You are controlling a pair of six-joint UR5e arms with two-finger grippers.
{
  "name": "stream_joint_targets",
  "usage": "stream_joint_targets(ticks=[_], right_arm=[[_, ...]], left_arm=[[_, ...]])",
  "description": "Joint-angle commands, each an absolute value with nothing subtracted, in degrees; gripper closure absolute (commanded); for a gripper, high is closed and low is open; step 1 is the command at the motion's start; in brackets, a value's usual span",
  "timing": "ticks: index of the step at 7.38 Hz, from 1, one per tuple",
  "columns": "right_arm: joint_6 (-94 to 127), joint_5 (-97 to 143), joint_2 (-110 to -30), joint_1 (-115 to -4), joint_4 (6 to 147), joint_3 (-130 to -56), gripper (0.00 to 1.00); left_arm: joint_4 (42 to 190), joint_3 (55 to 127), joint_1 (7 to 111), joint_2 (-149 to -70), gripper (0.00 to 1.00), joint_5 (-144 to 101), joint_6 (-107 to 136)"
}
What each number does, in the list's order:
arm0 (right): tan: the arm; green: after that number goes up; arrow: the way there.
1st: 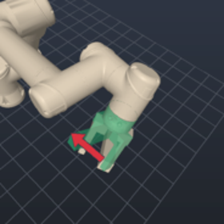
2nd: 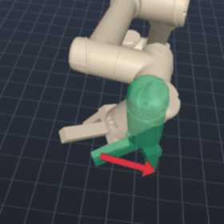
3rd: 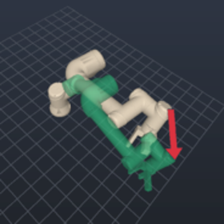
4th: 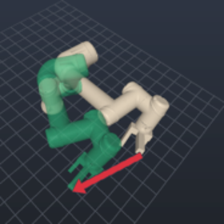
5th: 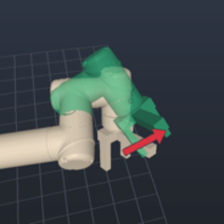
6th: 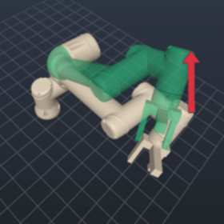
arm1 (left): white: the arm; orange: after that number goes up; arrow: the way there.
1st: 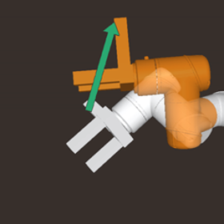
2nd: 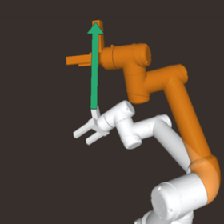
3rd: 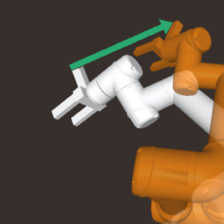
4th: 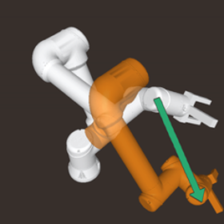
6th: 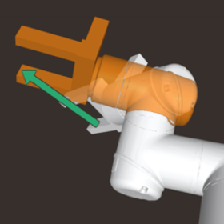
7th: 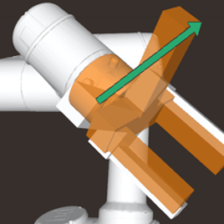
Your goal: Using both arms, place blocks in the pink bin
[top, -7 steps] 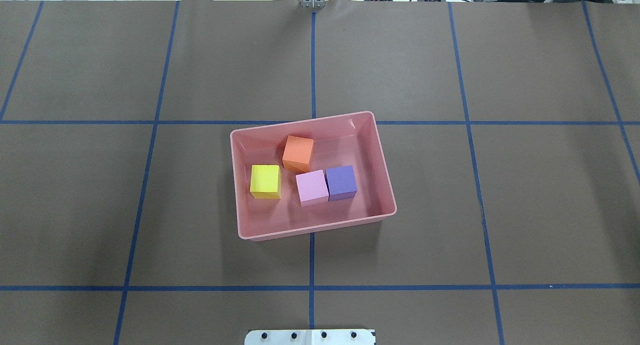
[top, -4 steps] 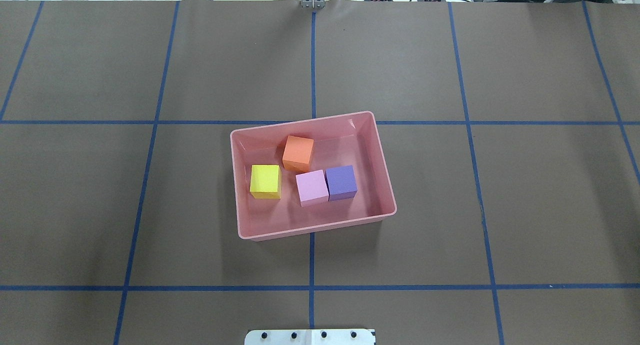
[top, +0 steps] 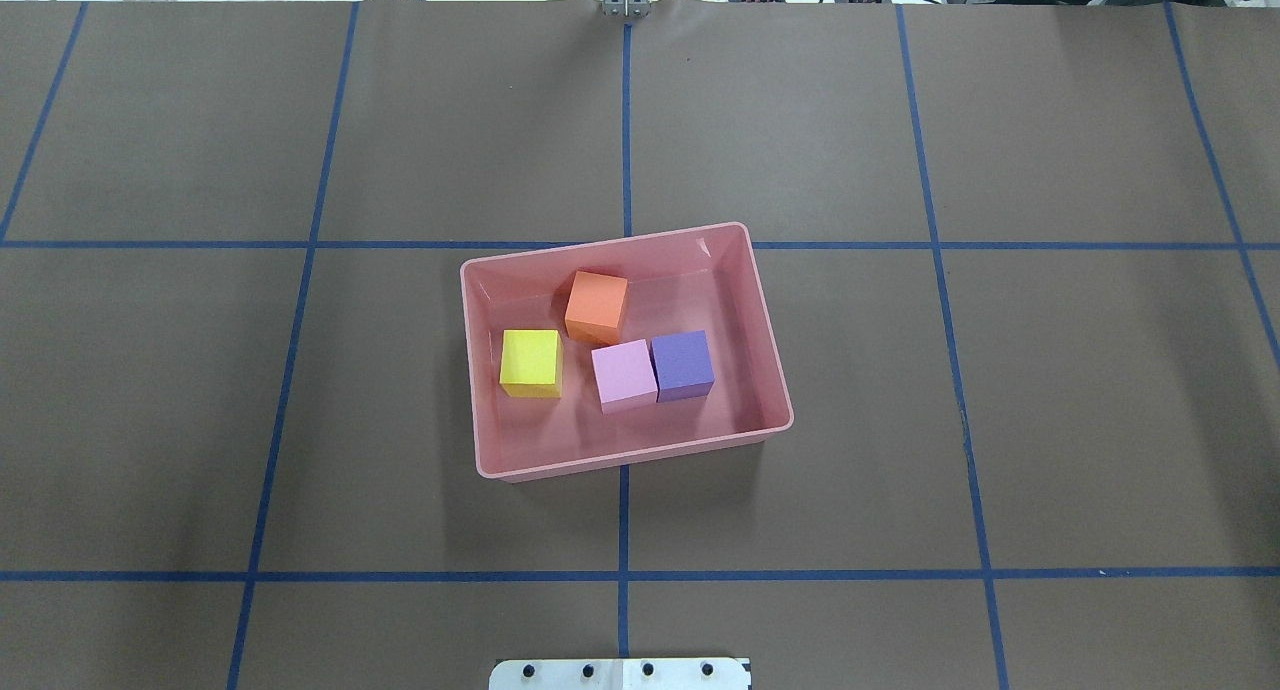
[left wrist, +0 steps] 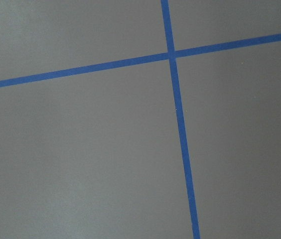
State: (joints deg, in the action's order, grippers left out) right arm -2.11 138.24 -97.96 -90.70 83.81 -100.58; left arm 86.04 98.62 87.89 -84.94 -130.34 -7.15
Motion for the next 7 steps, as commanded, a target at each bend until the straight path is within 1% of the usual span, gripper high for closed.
stream_joint_targets(ticks=[1, 7], right_arm=[[-2.1, 138.1, -98.0, -90.7, 83.8, -100.9, 0.0], [-2.1, 137.6, -97.5, -90.7, 83.8, -100.7, 0.0]], left_arm=[[86.0, 98.4, 87.9, -85.2, 0.0, -130.3, -7.0], [86.0, 98.5, 88.0, -85.1, 0.0, -130.3, -7.3]])
